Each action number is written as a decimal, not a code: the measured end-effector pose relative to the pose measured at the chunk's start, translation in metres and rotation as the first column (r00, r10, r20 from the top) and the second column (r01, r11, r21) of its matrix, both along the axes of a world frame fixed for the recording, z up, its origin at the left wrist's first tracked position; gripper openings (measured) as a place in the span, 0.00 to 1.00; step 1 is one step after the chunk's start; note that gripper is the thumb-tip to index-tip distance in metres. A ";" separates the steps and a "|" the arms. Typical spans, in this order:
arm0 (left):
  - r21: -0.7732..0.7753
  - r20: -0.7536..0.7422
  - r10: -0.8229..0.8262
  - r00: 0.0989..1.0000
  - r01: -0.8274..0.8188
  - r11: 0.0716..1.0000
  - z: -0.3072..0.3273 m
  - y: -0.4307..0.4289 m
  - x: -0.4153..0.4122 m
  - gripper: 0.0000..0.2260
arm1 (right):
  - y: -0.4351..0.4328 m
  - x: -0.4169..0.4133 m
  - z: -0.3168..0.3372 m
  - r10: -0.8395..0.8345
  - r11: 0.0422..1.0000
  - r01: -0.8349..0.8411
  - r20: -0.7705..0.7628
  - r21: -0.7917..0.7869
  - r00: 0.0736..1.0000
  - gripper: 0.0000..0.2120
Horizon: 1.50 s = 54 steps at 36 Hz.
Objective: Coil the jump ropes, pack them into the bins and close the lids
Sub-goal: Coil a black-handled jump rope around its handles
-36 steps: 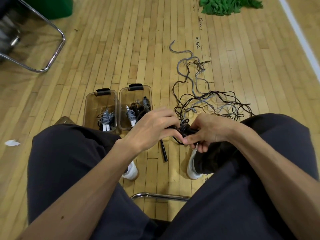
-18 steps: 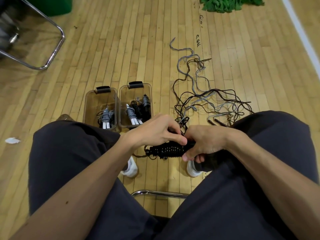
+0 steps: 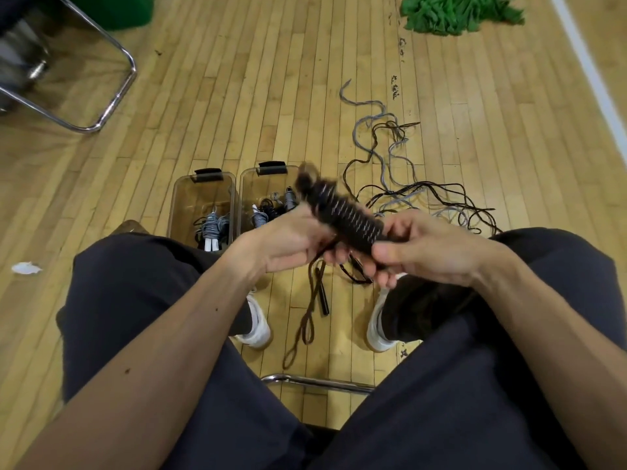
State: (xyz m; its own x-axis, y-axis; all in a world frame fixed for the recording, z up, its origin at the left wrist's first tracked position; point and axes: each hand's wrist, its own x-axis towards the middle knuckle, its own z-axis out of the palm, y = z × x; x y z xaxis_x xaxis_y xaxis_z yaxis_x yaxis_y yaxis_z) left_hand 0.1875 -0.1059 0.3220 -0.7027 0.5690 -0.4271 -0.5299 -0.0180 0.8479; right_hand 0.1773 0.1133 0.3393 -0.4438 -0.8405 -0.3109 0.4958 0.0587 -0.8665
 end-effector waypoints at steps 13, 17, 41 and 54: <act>-0.122 -0.237 0.124 0.964 -0.156 0.980 0.013 0.016 0.007 0.24 | -0.009 -0.003 0.000 -0.239 0.963 0.217 0.133 0.162 0.962 0.09; -0.159 -0.277 0.064 0.959 -0.111 0.981 0.013 0.013 0.006 0.26 | -0.008 -0.004 0.003 -0.198 0.964 0.164 0.152 0.208 0.969 0.03; -0.566 -0.271 -0.030 0.962 -0.134 0.814 0.001 0.020 0.001 0.29 | -0.019 -0.006 -0.017 -0.188 0.855 0.280 -0.242 0.437 0.952 0.11; -0.786 -0.371 -0.405 0.836 -0.050 0.616 0.006 0.017 0.009 0.12 | -0.016 -0.014 -0.034 -0.238 0.658 0.396 -0.322 0.640 0.916 0.04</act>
